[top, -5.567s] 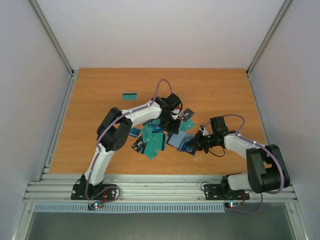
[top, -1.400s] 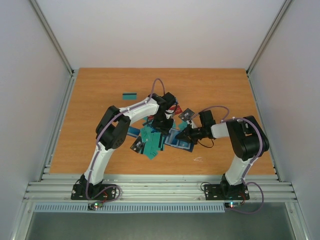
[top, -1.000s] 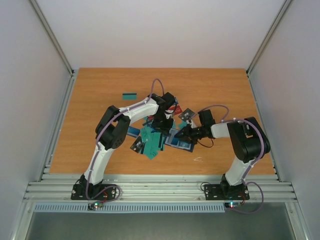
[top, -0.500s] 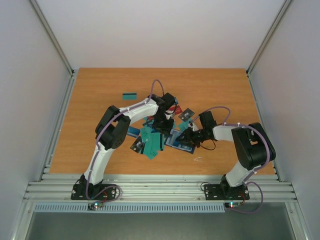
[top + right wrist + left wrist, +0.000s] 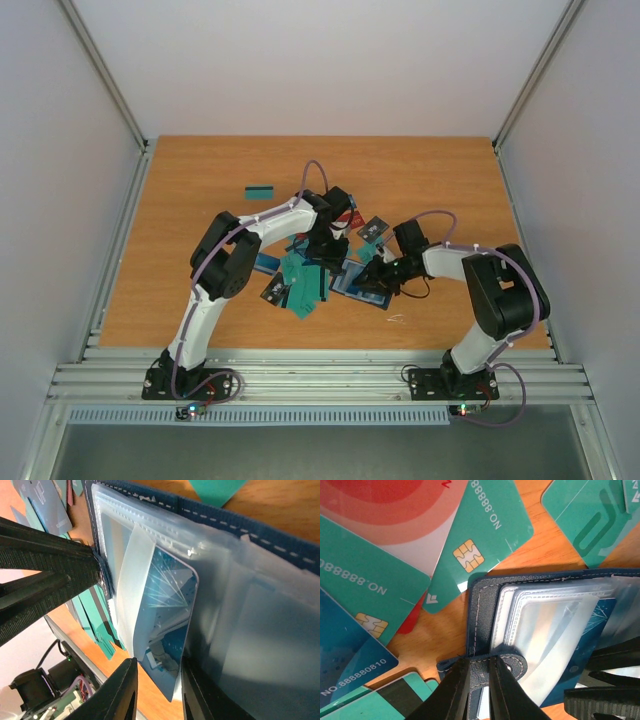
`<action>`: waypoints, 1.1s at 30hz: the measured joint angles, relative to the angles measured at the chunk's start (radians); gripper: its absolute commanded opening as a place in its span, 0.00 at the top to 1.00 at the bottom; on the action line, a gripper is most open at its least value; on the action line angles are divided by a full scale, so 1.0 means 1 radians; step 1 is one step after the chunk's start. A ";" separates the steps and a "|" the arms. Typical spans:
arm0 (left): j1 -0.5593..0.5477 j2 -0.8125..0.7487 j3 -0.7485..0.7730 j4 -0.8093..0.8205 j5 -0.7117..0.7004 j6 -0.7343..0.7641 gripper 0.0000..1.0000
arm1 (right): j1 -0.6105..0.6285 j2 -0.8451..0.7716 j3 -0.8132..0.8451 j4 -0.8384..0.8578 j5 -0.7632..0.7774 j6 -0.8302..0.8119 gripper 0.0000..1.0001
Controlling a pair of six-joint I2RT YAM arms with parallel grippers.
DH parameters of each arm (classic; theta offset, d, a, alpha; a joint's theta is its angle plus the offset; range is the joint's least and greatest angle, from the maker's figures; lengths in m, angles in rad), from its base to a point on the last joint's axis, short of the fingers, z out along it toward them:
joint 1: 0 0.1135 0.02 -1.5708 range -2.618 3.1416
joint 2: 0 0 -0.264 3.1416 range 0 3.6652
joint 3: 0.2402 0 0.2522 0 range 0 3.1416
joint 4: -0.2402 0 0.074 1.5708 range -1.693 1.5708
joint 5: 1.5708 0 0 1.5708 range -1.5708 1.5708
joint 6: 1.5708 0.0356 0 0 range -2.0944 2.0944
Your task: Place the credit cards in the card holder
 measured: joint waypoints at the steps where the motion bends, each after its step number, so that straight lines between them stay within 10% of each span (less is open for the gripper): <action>1: -0.001 0.000 0.000 0.000 -0.001 0.000 0.87 | 0.001 0.006 0.005 -0.003 0.000 -0.001 0.73; 24: -0.040 -0.051 0.055 -0.058 -0.103 0.023 0.70 | 0.025 -0.045 0.097 -0.277 0.119 -0.085 0.61; 33: -0.097 -0.234 -0.069 -0.055 -0.092 0.022 0.70 | 0.025 -0.152 0.179 -0.421 0.181 -0.124 0.75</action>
